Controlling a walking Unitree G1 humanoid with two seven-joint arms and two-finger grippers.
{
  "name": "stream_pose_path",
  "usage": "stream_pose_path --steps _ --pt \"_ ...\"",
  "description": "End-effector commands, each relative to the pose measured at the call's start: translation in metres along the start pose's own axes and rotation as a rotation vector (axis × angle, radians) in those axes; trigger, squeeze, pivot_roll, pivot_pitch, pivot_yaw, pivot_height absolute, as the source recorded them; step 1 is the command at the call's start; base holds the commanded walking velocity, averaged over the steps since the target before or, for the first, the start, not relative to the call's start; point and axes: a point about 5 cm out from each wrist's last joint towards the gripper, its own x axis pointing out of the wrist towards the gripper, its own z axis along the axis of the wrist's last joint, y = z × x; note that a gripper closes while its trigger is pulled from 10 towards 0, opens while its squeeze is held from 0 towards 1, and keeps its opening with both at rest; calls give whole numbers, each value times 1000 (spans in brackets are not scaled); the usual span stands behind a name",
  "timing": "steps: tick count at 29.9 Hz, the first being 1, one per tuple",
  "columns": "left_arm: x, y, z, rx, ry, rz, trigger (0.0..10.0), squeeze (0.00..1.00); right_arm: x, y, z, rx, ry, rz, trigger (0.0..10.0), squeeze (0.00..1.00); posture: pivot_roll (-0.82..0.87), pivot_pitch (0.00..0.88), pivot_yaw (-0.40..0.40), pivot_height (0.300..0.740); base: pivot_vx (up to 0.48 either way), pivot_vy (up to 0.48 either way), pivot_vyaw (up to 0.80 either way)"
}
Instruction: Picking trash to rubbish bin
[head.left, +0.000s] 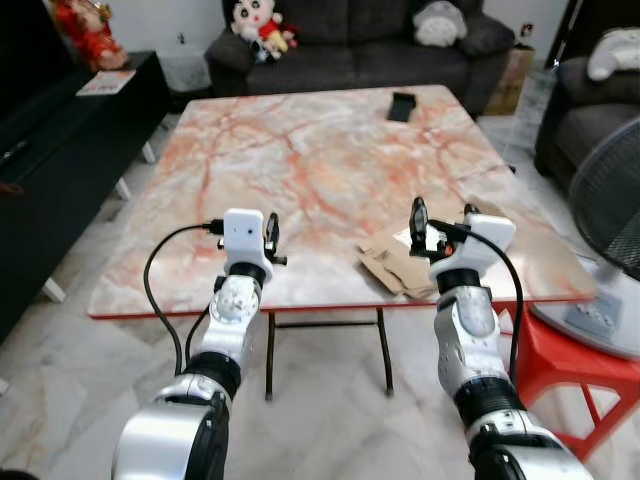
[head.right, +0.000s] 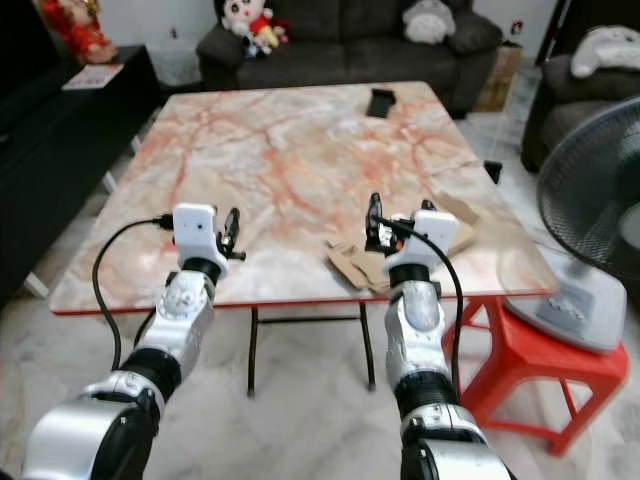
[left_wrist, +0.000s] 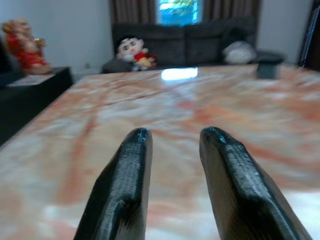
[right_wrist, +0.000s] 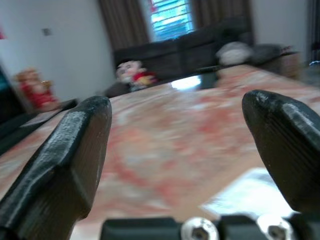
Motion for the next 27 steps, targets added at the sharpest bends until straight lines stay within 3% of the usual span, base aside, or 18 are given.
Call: stream_pose_path --steps 1,14,20,27 --pt "2 -9 3 -17 -10 -16 10000 0 0 -9 4 -8 -6 -20 10000 0 -113 0 33 740 334 0 0" --pt "1 -15 3 15 -10 -40 10000 0 1 -11 4 -26 -5 -27 10000 0 -110 0 28 740 40 0 0" --pt "2 -13 4 29 -15 -37 10000 0 0 -11 5 -55 -9 -13 10000 0 -110 0 28 740 0 -369 505" --pt "3 -8 4 38 -13 -24 10000 0 0 -10 4 -47 -4 -10 10000 0 -108 0 27 740 0 -396 0"
